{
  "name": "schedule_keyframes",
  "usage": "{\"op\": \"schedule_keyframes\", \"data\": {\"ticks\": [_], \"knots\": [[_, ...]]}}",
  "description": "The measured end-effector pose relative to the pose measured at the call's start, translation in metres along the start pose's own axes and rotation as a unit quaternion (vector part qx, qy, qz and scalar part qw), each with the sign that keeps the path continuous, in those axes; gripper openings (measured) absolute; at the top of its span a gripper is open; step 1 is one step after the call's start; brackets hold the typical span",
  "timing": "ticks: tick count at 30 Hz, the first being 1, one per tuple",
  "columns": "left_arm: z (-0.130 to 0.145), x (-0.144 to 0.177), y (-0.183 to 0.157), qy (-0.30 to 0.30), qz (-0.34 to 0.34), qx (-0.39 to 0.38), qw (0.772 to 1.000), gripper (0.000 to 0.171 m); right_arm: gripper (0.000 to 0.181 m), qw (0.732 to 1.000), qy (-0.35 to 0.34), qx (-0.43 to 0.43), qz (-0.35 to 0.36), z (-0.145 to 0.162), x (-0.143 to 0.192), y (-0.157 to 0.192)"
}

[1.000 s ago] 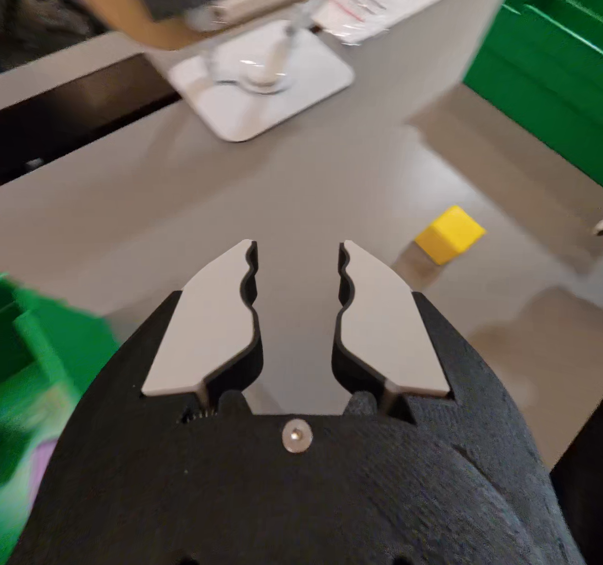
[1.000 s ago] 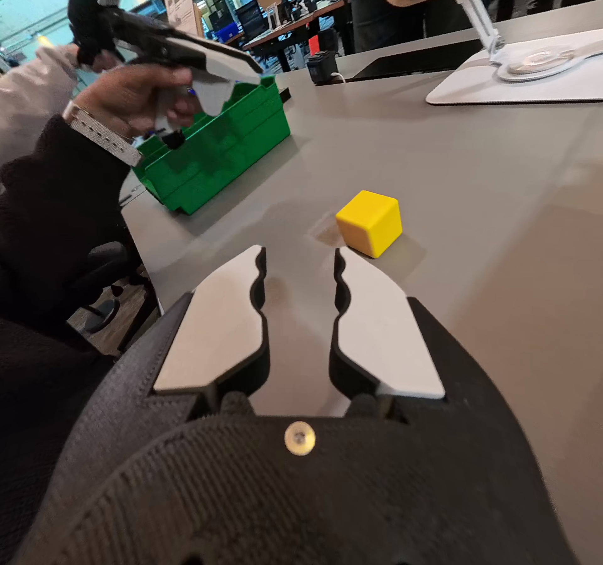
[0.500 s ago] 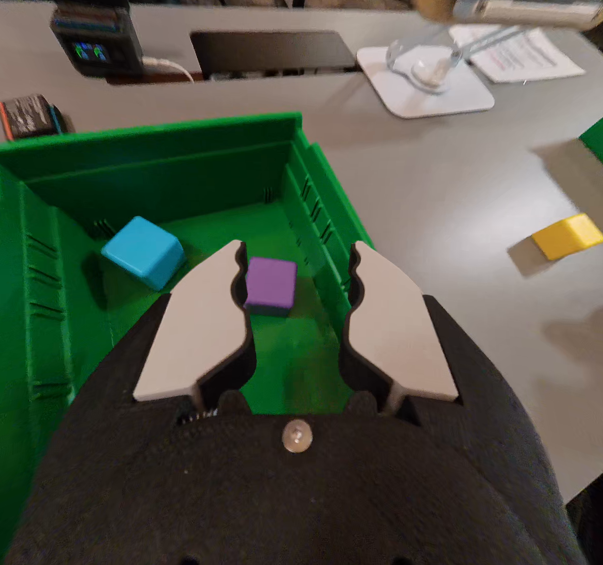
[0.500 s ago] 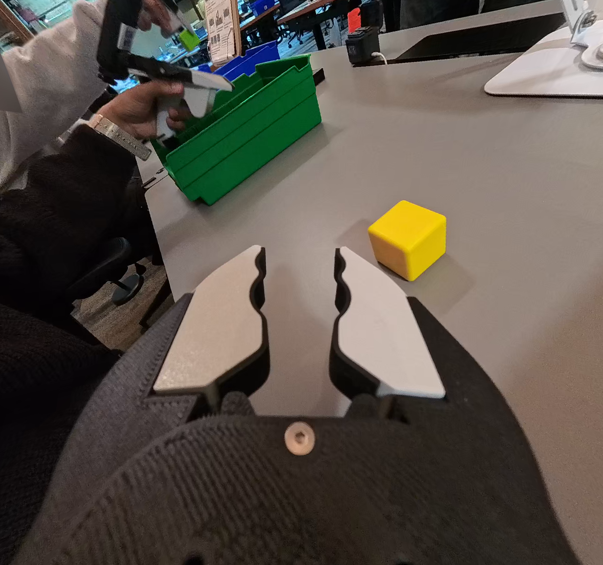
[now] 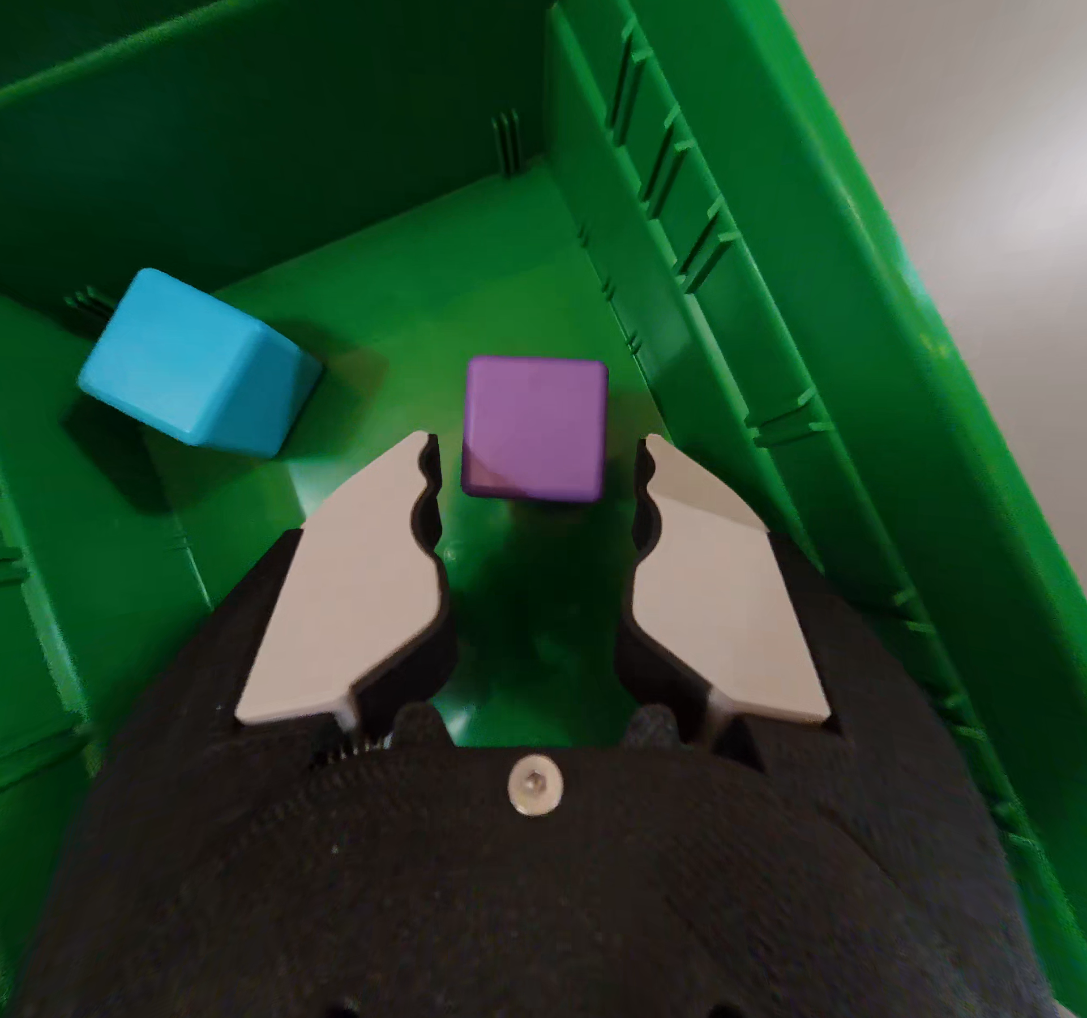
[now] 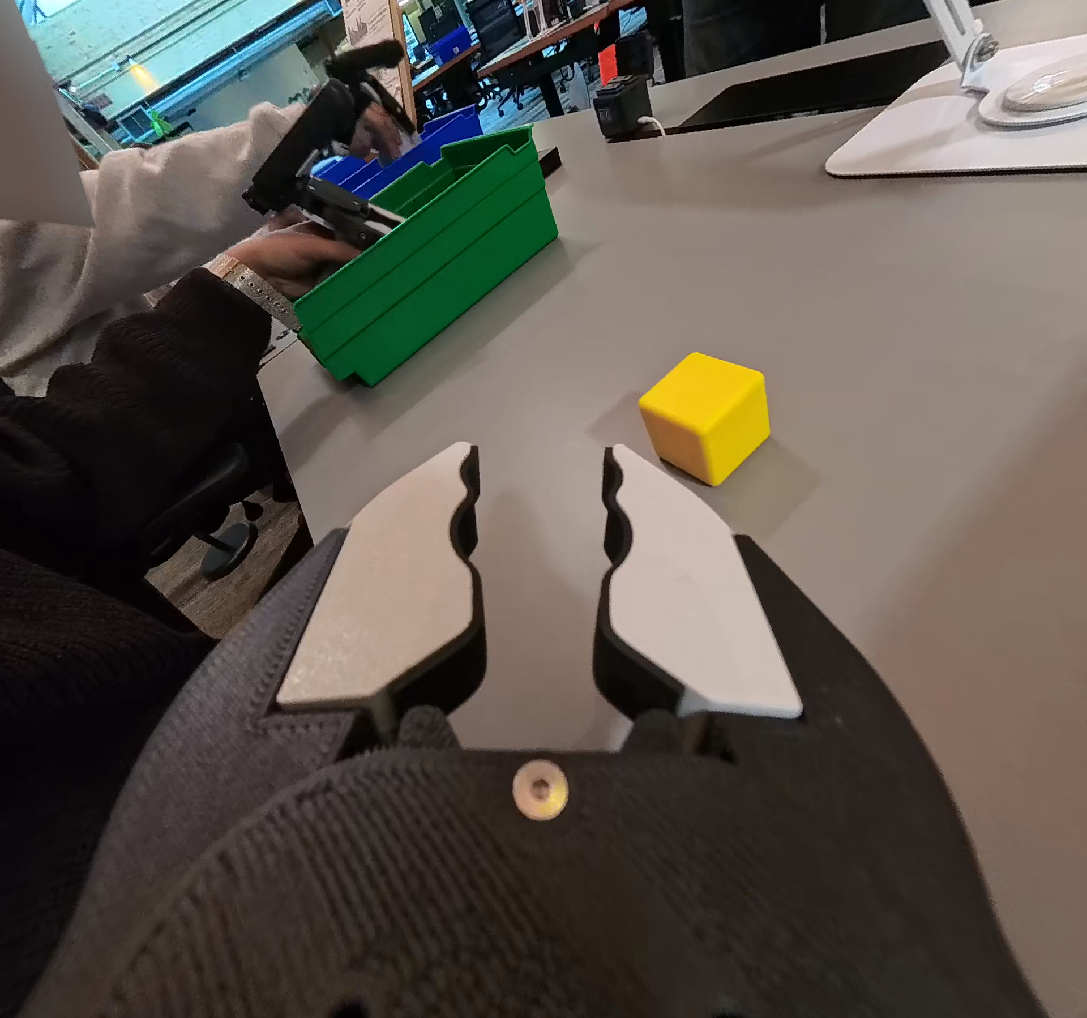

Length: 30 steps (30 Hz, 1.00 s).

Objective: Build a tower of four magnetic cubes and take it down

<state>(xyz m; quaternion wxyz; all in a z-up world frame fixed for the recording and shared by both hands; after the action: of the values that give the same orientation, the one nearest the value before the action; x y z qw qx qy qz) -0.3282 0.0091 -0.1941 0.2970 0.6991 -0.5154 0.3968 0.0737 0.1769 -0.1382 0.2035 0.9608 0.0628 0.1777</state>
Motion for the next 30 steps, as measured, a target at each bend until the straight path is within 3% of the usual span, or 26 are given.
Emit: {"op": "schedule_keyframes", "data": {"ticks": [3, 7, 9, 12, 14, 16, 19, 22, 25, 30], "knots": [[-0.001, -0.002, 0.003, -0.008, -0.002, -0.002, 1.0, 0.05, 0.041, 1.0, -0.003, -0.003, 0.001, 0.0, 0.002, 0.0], [-0.015, 0.017, 0.006, -0.05, 0.008, -0.007, 0.999, 0.05, 0.041, 1.0, -0.004, -0.006, 0.003, 0.0, 0.003, -0.001], [-0.036, 0.042, 0.012, -0.119, -0.014, 0.01, 0.993, 0.001, 0.041, 1.0, -0.003, -0.005, 0.004, 0.0, 0.003, -0.001], [-0.065, 0.087, 0.007, -0.219, 0.014, 0.042, 0.975, 0.0, 0.041, 1.0, 0.0, -0.006, 0.004, 0.002, 0.002, -0.001], [-0.069, 0.099, 0.003, -0.225, 0.014, 0.034, 0.974, 0.0, 0.041, 1.0, 0.0, -0.004, 0.005, 0.002, 0.003, -0.001], [-0.064, 0.098, 0.004, -0.203, -0.012, 0.015, 0.979, 0.003, 0.041, 1.0, -0.002, -0.004, 0.008, 0.002, 0.004, -0.001], [-0.048, 0.076, 0.013, -0.127, -0.055, 0.004, 0.99, 0.034, 0.041, 1.0, -0.006, -0.007, 0.009, 0.001, 0.006, -0.002], [-0.02, 0.047, 0.026, -0.014, -0.095, 0.03, 0.995, 0.057, 0.041, 1.0, -0.007, -0.007, 0.01, 0.001, 0.008, -0.002], [0.004, 0.026, 0.044, 0.06, -0.142, 0.047, 0.987, 0.06, 0.041, 1.0, -0.007, -0.006, 0.01, 0.002, 0.008, -0.001], [0.036, 0.008, 0.05, 0.132, -0.123, 0.072, 0.981, 0.063, 0.041, 1.0, -0.007, -0.009, 0.011, 0.002, 0.009, -0.002]]}}
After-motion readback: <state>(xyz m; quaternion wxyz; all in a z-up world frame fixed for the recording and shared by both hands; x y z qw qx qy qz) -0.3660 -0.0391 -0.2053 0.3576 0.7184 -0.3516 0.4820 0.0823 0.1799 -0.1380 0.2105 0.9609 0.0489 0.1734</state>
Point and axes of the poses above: each gripper's, where its closed fingertips meet, x back along the fingers, z out of its underside, y = z × x across the jaws, the point moved 2 cm from there along x, back along the fingers, and after that the axes turned 6 degrees about y, right-handed, at the moved point
